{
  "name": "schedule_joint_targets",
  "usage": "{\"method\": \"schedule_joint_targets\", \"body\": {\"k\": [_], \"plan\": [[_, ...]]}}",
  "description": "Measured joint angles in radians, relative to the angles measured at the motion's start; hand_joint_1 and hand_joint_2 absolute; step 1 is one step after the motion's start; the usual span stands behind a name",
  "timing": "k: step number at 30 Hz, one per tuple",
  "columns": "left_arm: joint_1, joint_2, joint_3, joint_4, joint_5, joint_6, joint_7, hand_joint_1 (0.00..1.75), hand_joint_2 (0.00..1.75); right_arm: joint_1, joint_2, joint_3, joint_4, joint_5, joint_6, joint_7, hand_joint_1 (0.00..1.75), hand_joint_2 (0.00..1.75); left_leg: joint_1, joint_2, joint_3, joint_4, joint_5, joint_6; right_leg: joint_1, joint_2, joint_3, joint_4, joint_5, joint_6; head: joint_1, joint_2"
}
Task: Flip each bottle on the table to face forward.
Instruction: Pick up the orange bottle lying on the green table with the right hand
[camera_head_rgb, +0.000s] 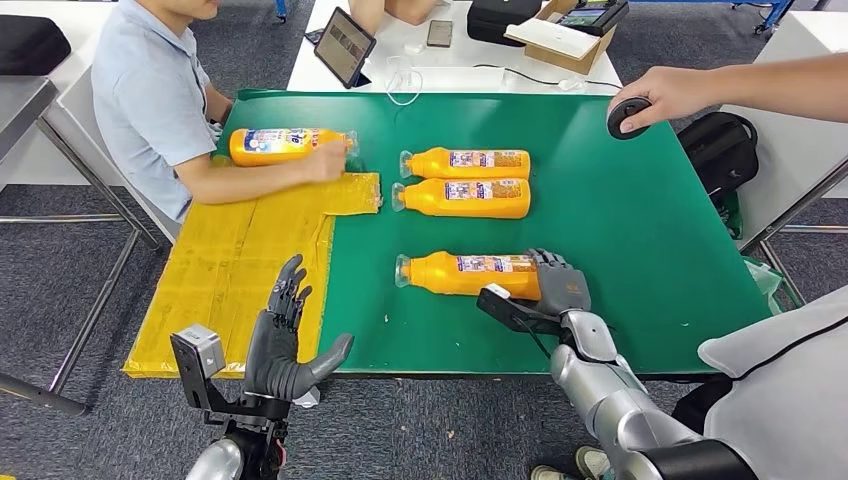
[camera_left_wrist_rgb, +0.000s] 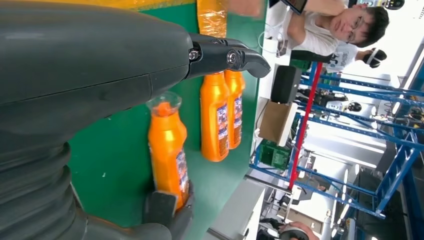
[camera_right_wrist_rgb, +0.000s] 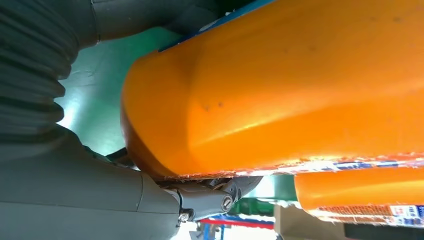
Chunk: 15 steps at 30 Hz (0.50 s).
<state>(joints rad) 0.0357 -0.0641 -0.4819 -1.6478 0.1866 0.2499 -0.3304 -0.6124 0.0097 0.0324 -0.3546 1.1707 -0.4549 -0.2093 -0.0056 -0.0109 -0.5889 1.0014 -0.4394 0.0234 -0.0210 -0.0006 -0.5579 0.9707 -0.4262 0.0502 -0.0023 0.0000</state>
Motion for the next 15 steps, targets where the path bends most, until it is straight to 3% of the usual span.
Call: {"method": "schedule_joint_targets", "body": {"k": [7,11,15], "plan": [[-0.022,0.0,-0.006,0.014,-0.015,0.008,-0.014,0.0,1.75,0.013,0.006,-0.002,0.008,-0.043,-0.049,-0.1,1.75,1.75,0.0,0.001,0.0,0.0,0.0,0.0,0.0,0.001,0.0,0.0,0.0,0.0,0.0,0.0],[-0.02,0.0,-0.009,0.014,-0.062,0.06,-0.072,0.0,1.75,0.028,0.032,-0.047,0.008,-0.23,-0.044,-0.26,1.75,1.75,0.0,0.001,-0.001,0.0,0.0,0.0,0.0,0.002,-0.001,0.0,0.0,0.0,0.0,0.0],[-0.012,-0.009,-0.005,0.023,-0.174,0.191,-0.138,0.0,1.75,0.045,0.079,-0.112,0.0,-0.413,-0.021,-0.392,1.75,1.75,0.0,0.001,-0.003,0.0,0.0,0.0,0.0,0.002,-0.002,0.001,0.0,0.0,0.0,0.0]]}}
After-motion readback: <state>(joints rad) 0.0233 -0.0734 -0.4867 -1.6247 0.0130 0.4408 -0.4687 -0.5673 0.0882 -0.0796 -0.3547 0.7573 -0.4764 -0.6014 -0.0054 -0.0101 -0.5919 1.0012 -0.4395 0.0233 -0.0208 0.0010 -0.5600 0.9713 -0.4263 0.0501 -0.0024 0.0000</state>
